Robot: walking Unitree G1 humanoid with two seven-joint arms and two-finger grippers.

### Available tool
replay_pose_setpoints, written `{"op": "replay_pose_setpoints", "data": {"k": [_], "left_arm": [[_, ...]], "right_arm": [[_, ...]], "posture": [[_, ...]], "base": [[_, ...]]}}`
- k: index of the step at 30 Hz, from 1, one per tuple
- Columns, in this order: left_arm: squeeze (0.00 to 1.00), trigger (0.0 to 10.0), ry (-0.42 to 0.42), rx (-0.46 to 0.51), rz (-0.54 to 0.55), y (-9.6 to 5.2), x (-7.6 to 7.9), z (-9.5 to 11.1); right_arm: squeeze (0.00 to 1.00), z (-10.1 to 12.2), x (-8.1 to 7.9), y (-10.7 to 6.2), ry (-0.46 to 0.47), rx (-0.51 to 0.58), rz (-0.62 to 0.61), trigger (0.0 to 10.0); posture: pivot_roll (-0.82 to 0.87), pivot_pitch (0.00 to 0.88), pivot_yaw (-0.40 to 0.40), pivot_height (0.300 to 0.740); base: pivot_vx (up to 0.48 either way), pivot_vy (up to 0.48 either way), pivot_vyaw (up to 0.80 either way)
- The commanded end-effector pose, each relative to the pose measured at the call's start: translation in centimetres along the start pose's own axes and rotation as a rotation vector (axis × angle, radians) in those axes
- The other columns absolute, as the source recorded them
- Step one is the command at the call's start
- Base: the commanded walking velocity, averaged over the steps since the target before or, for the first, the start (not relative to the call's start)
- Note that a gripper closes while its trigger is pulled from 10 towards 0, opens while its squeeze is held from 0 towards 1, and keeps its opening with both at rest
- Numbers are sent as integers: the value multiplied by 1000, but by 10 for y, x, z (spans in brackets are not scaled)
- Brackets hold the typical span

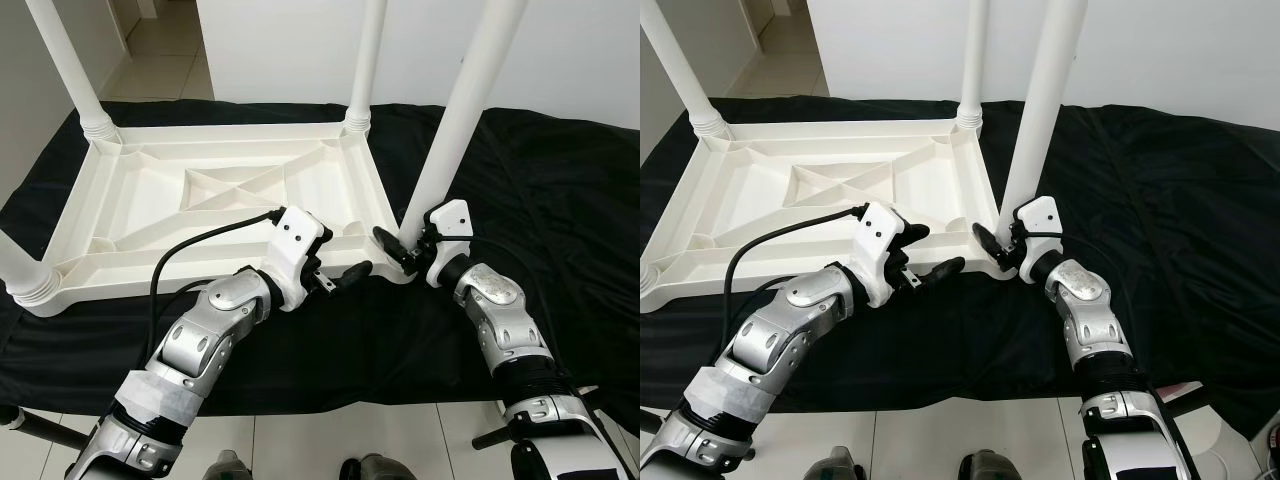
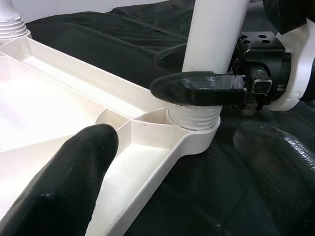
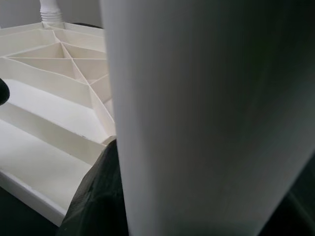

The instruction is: Building children table

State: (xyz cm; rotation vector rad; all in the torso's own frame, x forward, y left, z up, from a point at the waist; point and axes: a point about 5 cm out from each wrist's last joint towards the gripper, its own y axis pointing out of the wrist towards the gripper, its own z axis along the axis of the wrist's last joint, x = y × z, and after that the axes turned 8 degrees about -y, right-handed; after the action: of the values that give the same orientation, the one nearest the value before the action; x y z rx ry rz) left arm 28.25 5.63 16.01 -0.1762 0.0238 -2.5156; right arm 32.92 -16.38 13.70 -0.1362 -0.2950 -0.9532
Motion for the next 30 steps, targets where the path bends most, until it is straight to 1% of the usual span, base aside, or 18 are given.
{"op": "replay_pose_setpoints", "data": {"k": [1, 7, 8, 9, 14, 15, 17, 18, 19, 21, 22, 23, 24, 25, 26, 27, 28, 30], "left_arm": [[0, 10000, 11, -28, -112, 1, 5, -1], [0, 10000, -2, -29, -110, 1, 5, -2], [0, 10000, -5, -27, -108, 1, 4, -2], [0, 10000, -21, -25, -109, 1, 4, -2], [0, 10000, -23, -9, -105, 1, 3, -1], [0, 10000, -12, 2, -74, 3, 1, 0], [0, 10000, -12, 2, -74, 3, 1, 0], [0, 10000, -3, 10, -51, 4, -1, 0], [0, 10000, -3, 10, -51, 4, -1, 0], [0, 10000, -7, 14, -43, 6, -1, 2], [0, 10000, -7, 14, -43, 6, -1, 2], [0, 10000, -10, 16, -46, 7, -1, 2], [0, 10000, -10, 22, -47, 6, -1, 3], [0, 10000, -10, 22, -47, 6, -1, 3], [0, 10000, -9, 27, -46, 6, 0, 3], [0, 10000, -5, 36, -48, 6, 0, 4], [0, 10000, -5, 36, -48, 6, 0, 4], [0, 10000, 3, 48, -48, 5, 1, 4]], "right_arm": [[0, -12, -13, -1, 6, -53, 75, 0], [0, -18, -20, -5, 61, -48, 47, 0], [0, -18, -21, -5, 72, -51, 14, 7765], [0, -19, -22, -4, 100, -53, -19, 10000], [0, -17, -25, -3, 109, -55, -75, 10000], [0, -16, -28, -2, 109, -66, -123, 10000], [0, -16, -28, -2, 109, -66, -123, 10000], [0, -15, -29, -1, 106, -74, -156, 10000], [0, -15, -29, -1, 106, -74, -156, 10000], [0, -13, -33, -1, 127, -87, -243, 10000], [0, -13, -33, -1, 127, -87, -243, 10000], [0, -13, -35, -2, 133, -90, -273, 10000], [0, -13, -38, -3, 160, -103, -337, 10000], [0, -13, -38, -3, 160, -103, -337, 10000], [0, -13, -39, -4, 178, -114, -379, 10000], [0, -13, -42, -5, 206, -128, -457, 10000], [0, -13, -42, -5, 206, -128, -457, 10000], [0, -11, -49, -4, 237, -146, -550, 10000]], "posture": [[97, 0, 0, 740], [95, 0, -11, 740], [96, 0, -12, 740], [96, 0, -12, 740], [94, 0, -17, 740], [90, 0, -17, 740], [90, 0, -17, 740], [90, 0, -17, 740], [90, 0, -17, 740], [89, 0, -17, 740], [89, 0, -17, 740], [90, 0, -19, 740], [89, 0, -19, 740], [89, 0, -19, 740], [89, 0, -19, 740], [89, 0, -19, 740], [89, 0, -19, 740], [91, 0, -20, 740]], "base": [[0, 0, 0], [0, 0, 0], [0, 0, 0], [0, 0, 0], [0, 0, 0], [0, 0, 0], [0, 0, 0], [0, 0, 0], [0, 0, 0], [0, 0, 0], [0, 0, 0], [0, 0, 0], [0, 0, 0], [0, 0, 0], [0, 0, 0], [0, 0, 0], [0, 0, 0], [0, 0, 0]]}}
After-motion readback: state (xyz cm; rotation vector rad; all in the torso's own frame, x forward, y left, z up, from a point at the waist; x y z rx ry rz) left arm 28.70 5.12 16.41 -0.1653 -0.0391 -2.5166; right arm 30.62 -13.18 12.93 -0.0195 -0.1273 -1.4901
